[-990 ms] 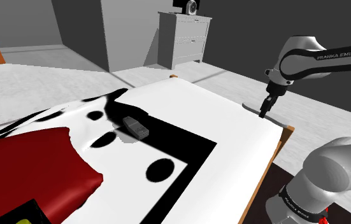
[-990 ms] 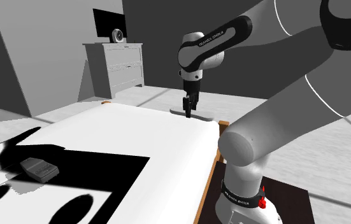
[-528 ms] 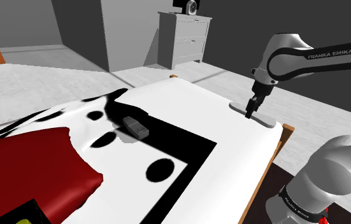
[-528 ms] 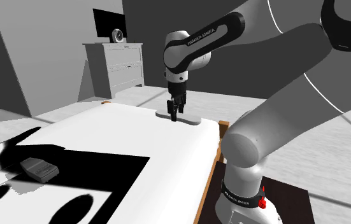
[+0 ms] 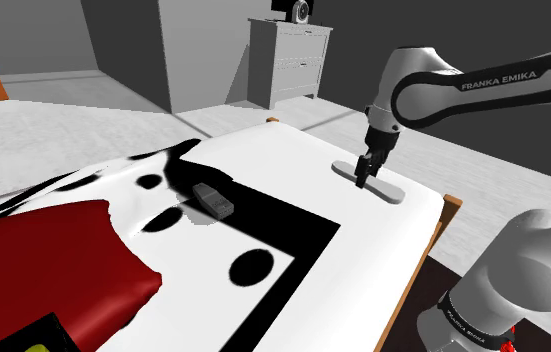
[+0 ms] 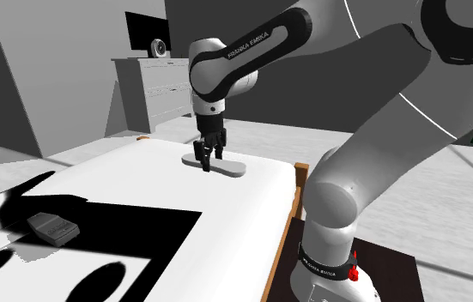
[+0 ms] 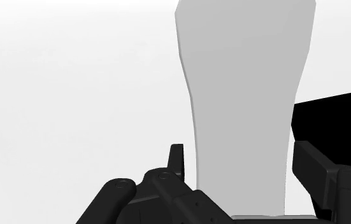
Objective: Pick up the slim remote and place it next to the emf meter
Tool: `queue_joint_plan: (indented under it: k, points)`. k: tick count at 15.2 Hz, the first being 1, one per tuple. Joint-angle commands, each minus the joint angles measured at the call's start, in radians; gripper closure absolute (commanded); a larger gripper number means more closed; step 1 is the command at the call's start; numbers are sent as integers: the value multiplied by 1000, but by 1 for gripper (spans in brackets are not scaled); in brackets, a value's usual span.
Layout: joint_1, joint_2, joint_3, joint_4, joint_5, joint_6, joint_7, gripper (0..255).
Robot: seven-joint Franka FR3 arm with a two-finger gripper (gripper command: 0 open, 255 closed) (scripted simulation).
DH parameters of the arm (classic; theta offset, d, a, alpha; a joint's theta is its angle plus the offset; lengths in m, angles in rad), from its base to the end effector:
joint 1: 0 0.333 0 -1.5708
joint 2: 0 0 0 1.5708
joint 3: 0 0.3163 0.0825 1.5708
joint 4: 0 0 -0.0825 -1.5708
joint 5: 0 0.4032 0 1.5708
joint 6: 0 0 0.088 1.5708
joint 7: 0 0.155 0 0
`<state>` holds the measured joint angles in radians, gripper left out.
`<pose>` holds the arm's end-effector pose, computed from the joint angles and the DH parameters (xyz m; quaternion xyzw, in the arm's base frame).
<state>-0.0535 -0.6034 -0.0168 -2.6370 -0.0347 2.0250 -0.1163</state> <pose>0.3717 -0.0290 0.3783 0.9994 0.0322 -0.0053 0.0103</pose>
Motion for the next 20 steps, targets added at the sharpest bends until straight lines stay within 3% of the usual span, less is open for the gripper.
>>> queue_joint_plan:
  k: [1, 11, 20]
  points:
    - [31, 39, 46, 24, 29, 14, 57, 255]
    - [119, 276, 219, 232, 89, 44, 284, 255]
    - [174, 539, 342, 508, 42, 26, 494, 255]
